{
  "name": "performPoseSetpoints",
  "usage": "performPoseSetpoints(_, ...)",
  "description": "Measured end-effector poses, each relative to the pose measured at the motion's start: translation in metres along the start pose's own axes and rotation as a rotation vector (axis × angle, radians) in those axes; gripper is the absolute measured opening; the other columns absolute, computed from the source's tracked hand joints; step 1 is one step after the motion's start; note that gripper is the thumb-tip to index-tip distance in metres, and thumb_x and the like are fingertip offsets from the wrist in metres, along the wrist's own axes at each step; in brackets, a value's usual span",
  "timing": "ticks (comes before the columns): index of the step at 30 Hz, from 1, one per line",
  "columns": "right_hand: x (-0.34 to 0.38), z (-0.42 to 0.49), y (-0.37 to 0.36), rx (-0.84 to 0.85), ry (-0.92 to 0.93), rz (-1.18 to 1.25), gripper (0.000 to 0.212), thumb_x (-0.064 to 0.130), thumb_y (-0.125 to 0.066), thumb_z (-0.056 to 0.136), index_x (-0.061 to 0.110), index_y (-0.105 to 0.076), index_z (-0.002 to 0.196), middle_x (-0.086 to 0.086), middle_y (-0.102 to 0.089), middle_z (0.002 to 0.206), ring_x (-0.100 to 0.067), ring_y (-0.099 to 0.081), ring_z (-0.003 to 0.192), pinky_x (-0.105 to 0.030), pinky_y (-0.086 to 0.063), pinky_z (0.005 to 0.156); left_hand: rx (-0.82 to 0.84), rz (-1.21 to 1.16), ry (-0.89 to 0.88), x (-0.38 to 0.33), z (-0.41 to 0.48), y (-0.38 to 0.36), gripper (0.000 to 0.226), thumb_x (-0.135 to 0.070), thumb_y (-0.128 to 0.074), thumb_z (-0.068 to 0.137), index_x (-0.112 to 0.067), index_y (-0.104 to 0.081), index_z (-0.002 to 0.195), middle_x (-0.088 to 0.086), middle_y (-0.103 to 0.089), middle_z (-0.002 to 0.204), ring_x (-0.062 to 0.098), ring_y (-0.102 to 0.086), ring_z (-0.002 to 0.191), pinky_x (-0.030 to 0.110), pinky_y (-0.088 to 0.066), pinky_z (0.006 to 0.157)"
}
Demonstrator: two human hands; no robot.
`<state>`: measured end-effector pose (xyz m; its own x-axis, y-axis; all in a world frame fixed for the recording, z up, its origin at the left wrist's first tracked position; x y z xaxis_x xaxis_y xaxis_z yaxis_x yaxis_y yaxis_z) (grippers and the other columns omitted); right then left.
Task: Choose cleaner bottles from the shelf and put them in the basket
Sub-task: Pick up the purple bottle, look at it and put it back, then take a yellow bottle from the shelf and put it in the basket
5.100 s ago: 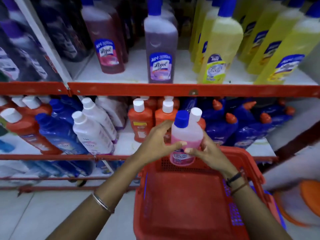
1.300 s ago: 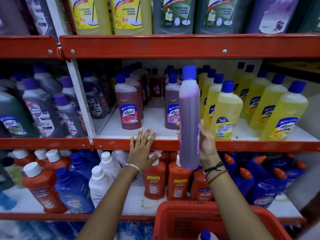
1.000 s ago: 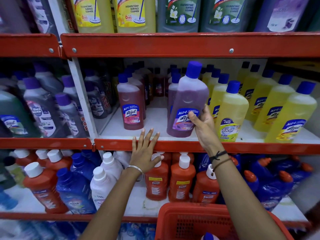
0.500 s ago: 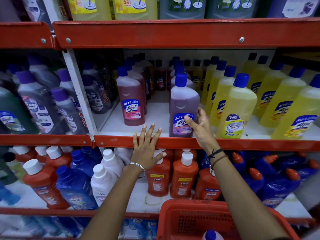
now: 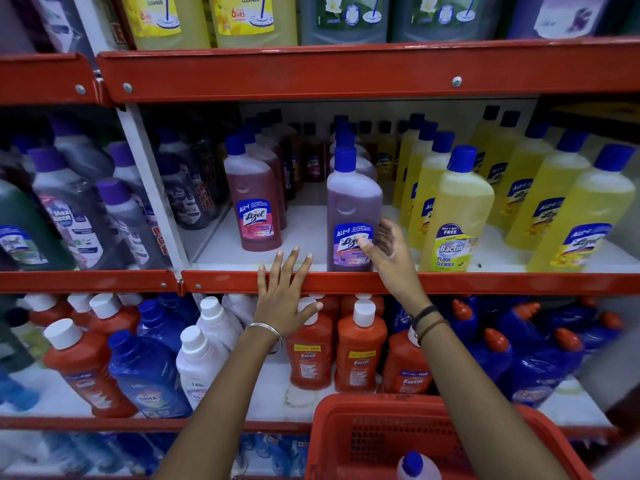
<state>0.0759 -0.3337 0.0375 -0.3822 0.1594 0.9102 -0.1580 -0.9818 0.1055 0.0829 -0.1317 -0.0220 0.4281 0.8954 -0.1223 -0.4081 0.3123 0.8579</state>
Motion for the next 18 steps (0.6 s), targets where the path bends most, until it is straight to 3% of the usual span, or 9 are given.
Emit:
performPoseSetpoints(5,0.018,-0.042,0.055,-0.259,0.275,-0.096,0.032,0.014,-0.061,0.089,0.017,-0.052,0.120,-0.004,-0.063,0.119,-0.013,-0.058,0.113,-0.027,-0.047,0.096,-0.017,0.083,0.046,-0.007,-0.001,0.000,0.090,-0.054,-0.064,0.074,-0.027,-0.012,0.142,0.016,-0.019,0.152,0.042,-0.008,0.137,0.061,-0.003,0.103)
performPoseSetpoints(9,0.016,-0.055,0.109,-0.471,0.320,-0.187,0.025,0.015,-0.062,0.086,0.016,-0.056,0.111,-0.007,-0.063,0.103,-0.016,-0.061,0.097,-0.039,-0.052,0.084,0.015,0.113,0.081,-0.011,0.000,-0.004,0.092,-0.070,-0.038,0.070,-0.025,-0.006,0.144,0.017,-0.014,0.152,0.042,-0.004,0.137,0.062,-0.002,0.102)
performPoseSetpoints(11,0.010,-0.051,0.128,-0.524,0.286,-0.216,0.032,0.021,-0.064,0.084,0.018,-0.052,0.113,-0.006,-0.057,0.106,-0.012,-0.056,0.097,-0.040,-0.049,0.085,0.028,0.125,0.069,-0.013,0.003,-0.004,0.094,-0.072,-0.034,0.070,-0.023,-0.005,0.144,0.016,-0.010,0.153,0.039,0.000,0.138,0.061,-0.001,0.103)
performPoseSetpoints(15,-0.001,-0.024,0.150,-0.385,0.152,-0.246,0.072,0.032,-0.071,0.077,0.017,-0.032,0.136,-0.002,-0.042,0.134,-0.013,-0.042,0.122,-0.023,-0.037,0.099,0.016,0.130,0.073,-0.020,0.005,-0.004,0.096,-0.073,-0.035,0.070,-0.020,-0.006,0.145,0.015,-0.009,0.153,0.038,0.000,0.138,0.060,-0.002,0.104)
performPoseSetpoints(18,-0.009,-0.001,0.152,-0.112,0.012,-0.123,0.081,0.026,-0.075,0.076,0.020,-0.027,0.141,-0.001,-0.045,0.140,-0.014,-0.049,0.122,-0.027,-0.043,0.100,0.015,0.115,0.090,-0.021,0.004,-0.004,0.095,-0.073,-0.036,0.070,-0.020,-0.007,0.145,0.015,-0.012,0.153,0.037,-0.002,0.138,0.060,-0.002,0.104)
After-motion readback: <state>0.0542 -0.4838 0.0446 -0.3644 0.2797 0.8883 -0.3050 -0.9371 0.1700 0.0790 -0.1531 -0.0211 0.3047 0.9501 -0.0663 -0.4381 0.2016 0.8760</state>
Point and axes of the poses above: each hand's wrist, its own z-axis towards the middle knuckle, its own y-axis out of the back of the hand, x = y × z, the point moved 5 cm from there along z, towards the middle knuckle
